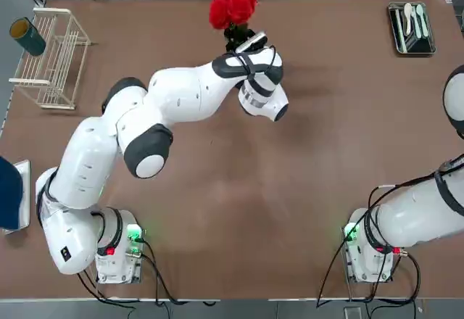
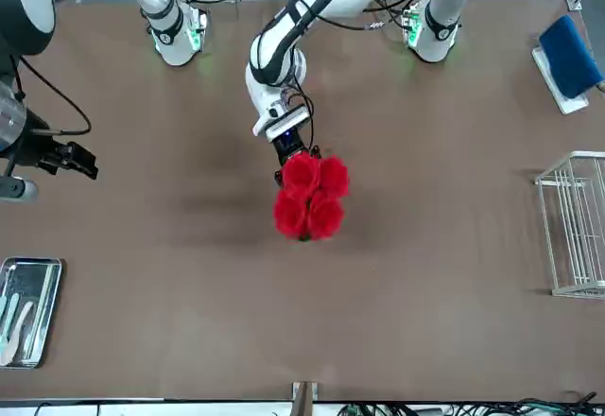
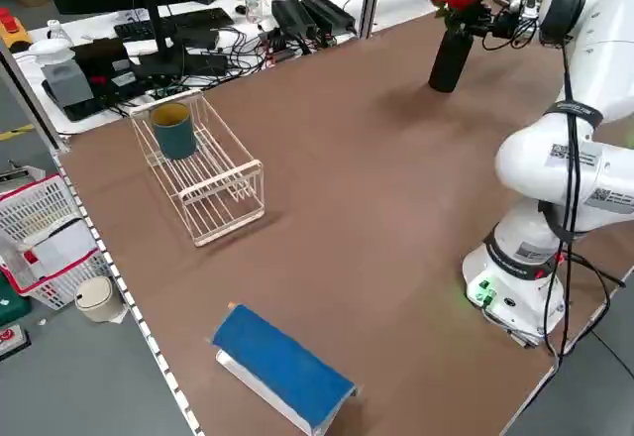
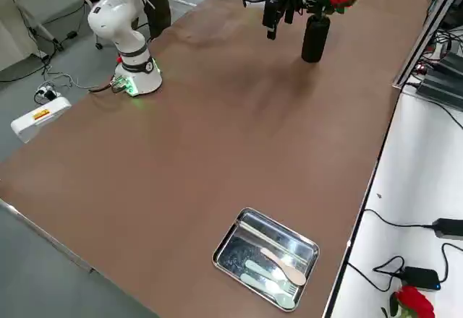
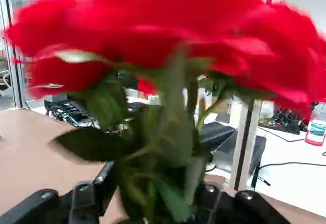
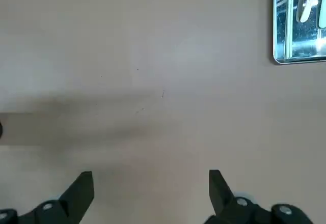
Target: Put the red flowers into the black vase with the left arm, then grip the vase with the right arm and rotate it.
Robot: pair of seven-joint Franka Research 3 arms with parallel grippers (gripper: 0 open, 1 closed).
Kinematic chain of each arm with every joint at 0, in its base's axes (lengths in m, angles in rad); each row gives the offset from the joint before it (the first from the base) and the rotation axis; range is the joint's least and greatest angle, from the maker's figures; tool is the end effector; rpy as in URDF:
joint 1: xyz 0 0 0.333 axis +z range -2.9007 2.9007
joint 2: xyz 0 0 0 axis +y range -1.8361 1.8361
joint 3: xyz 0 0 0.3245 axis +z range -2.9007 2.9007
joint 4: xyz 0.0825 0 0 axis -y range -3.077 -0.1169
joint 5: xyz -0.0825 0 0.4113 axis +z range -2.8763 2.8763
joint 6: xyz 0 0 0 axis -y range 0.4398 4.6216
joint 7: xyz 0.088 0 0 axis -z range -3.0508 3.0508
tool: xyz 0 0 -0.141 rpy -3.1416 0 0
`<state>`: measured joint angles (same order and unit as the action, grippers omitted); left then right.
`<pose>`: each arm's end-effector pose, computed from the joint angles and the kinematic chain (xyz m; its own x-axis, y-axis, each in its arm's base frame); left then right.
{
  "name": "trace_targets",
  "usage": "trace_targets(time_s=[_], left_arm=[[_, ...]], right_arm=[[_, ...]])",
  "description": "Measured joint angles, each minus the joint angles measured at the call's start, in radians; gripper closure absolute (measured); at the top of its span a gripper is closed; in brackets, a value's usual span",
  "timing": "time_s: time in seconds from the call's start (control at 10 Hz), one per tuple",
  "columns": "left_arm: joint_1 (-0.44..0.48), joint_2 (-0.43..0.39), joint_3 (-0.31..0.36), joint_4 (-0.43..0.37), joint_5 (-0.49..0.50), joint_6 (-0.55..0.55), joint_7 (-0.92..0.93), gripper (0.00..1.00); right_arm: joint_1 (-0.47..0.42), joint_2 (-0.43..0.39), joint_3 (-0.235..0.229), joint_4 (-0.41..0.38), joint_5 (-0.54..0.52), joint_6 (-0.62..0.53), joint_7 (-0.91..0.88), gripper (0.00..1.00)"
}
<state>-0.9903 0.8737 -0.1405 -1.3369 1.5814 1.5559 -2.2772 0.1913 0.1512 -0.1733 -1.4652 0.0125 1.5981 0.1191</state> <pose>0.4707 -0.6003 0.2375 0.0453 0.1051 0.9934 0.4800 -0.8744 0.0706 0.6297 0.0203 0.5637 0.9949 -0.0997 -0.0143 -0.0995 -0.9949 0.0153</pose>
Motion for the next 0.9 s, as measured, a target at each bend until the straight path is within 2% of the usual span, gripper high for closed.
trace_targets(time_s=[0.2, 0.4, 0.7, 0.9], left_arm=[[-0.003, 0.005, 0.000, 0.000, 0.000, -0.017, 0.000, 0.30], [-0.009, 0.005, 0.000, 0.001, 0.000, -0.029, 0.000, 0.02], [-0.033, 0.004, -0.001, 0.023, 0.001, -0.030, 0.000, 0.00], [-0.064, -0.001, -0.013, 0.029, -0.002, -0.068, 0.012, 0.00]], right_arm=[[0.000, 0.000, 0.000, 0.000, 0.000, 0.000, 0.000, 0.00], [0.000, 0.000, 0.000, 0.000, 0.000, -0.001, 0.000, 0.00], [0.002, 0.000, 0.002, 0.003, 0.000, 0.000, 0.000, 0.00], [0.007, 0.000, 0.006, 0.004, 0.000, -0.001, 0.000, 0.00]])
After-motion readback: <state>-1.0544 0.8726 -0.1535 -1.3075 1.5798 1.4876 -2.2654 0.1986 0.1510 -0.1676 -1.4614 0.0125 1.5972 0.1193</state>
